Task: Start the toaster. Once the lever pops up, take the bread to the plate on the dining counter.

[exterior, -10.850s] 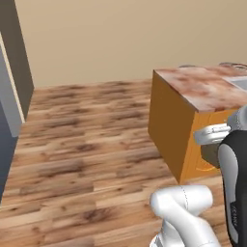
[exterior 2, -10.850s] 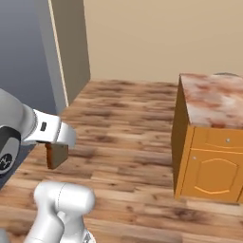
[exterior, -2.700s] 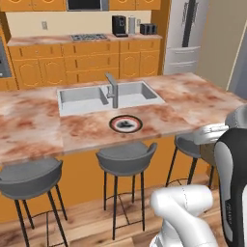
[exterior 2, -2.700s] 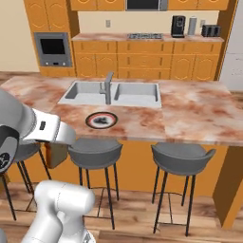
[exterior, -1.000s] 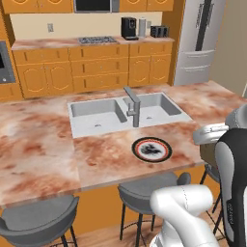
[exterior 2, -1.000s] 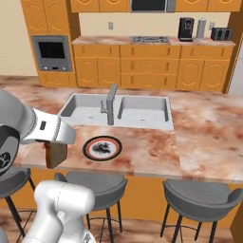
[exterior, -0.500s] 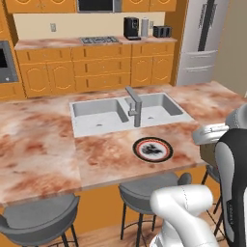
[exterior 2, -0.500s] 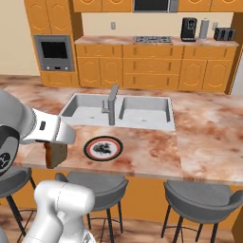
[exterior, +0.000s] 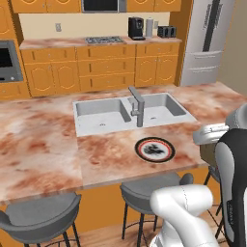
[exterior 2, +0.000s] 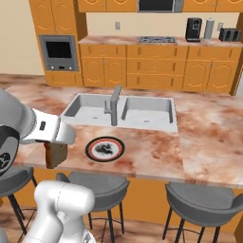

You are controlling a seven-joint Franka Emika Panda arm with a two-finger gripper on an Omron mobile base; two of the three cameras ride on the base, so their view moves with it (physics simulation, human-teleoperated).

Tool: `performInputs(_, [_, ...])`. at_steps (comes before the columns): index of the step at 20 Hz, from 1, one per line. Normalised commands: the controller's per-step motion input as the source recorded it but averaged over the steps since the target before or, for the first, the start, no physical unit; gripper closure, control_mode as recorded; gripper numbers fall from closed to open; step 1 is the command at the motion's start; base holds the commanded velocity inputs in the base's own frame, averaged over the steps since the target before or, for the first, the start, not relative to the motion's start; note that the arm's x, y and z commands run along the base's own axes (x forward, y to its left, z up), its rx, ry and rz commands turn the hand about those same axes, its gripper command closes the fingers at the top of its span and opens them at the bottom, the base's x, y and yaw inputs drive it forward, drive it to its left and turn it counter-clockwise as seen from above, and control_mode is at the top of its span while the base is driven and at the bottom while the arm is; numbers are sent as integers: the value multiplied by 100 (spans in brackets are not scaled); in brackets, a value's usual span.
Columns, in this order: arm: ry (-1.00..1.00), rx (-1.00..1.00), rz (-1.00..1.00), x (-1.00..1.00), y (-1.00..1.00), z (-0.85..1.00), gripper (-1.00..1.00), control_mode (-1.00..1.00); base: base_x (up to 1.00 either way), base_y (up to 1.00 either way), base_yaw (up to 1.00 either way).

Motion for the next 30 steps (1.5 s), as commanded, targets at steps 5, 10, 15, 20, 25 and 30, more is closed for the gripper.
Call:
performInputs(5, [0, 0, 0, 0, 0, 0, 100, 100, 33, 0, 8])
performInputs(10, [1, 1, 4, 49, 1, 0, 100, -100, 8, 0, 1])
performInputs(15, [8, 5, 7, 94, 5, -4, 100, -100, 0, 0, 0])
performInputs(20, [11, 3, 8, 86, 11, -18, 100, -100, 0, 0, 0])
performInputs(25, [14, 2, 6, 72, 7, -29, 100, -100, 0, 0, 0])
performInputs(30, [10, 3, 5, 48, 1, -43, 100, -100, 0, 0, 0])
